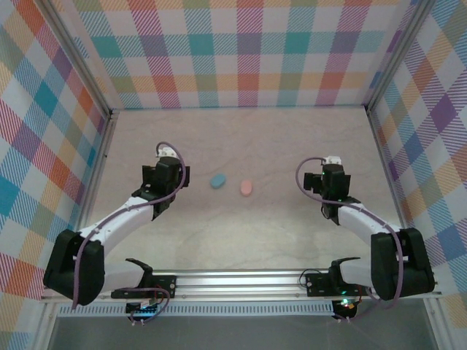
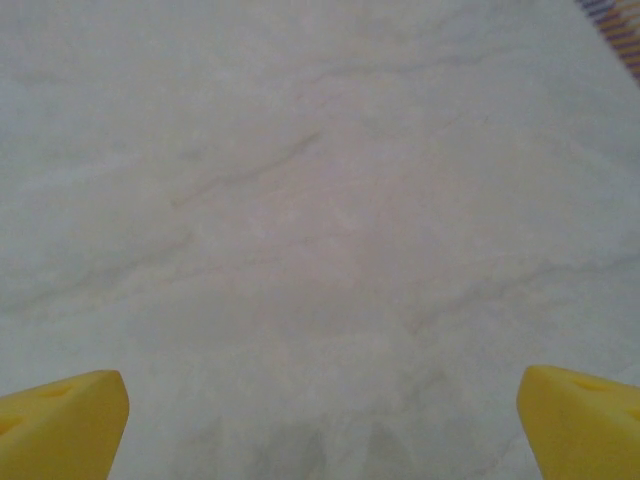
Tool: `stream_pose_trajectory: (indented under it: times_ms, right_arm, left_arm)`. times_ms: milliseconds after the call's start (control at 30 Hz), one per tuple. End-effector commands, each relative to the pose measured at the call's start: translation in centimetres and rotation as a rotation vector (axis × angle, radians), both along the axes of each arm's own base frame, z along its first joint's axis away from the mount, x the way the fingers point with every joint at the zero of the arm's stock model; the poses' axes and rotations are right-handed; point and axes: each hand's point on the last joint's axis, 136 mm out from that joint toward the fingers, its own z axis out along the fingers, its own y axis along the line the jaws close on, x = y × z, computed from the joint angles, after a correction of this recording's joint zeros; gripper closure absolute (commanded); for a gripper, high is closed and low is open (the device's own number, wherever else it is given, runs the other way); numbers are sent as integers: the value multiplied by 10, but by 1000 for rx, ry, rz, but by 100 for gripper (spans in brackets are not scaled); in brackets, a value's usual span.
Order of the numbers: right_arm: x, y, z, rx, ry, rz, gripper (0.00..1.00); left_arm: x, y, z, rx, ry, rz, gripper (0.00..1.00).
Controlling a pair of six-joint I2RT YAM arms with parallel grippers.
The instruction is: Insert the wireless bluetooth earbuds into the charging case
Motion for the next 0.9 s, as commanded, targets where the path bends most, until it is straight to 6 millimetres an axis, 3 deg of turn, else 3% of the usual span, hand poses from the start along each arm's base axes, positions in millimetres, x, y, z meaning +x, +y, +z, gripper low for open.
stream_pose_trajectory:
  times_ms: [0, 233, 500, 700, 867]
  right_arm:
    - [24, -6, 30, 10, -205, -34, 0]
    - [30, -23, 22, 5, -311, -90, 0]
    - [31, 0, 14, 33, -294, 74, 0]
    - [35, 11, 2, 50, -272, 145, 0]
    - [43, -9, -3, 101, -231, 66, 0]
  left_arm:
    - [7, 14, -2, -38, -87, 24, 0]
    - [9, 32, -16, -126, -195, 1, 0]
    - [16, 38, -31, -139, -258, -29, 0]
    - [28, 37, -61, -161, -213, -51, 0]
    - [35, 37, -66, -208, -158, -72, 0]
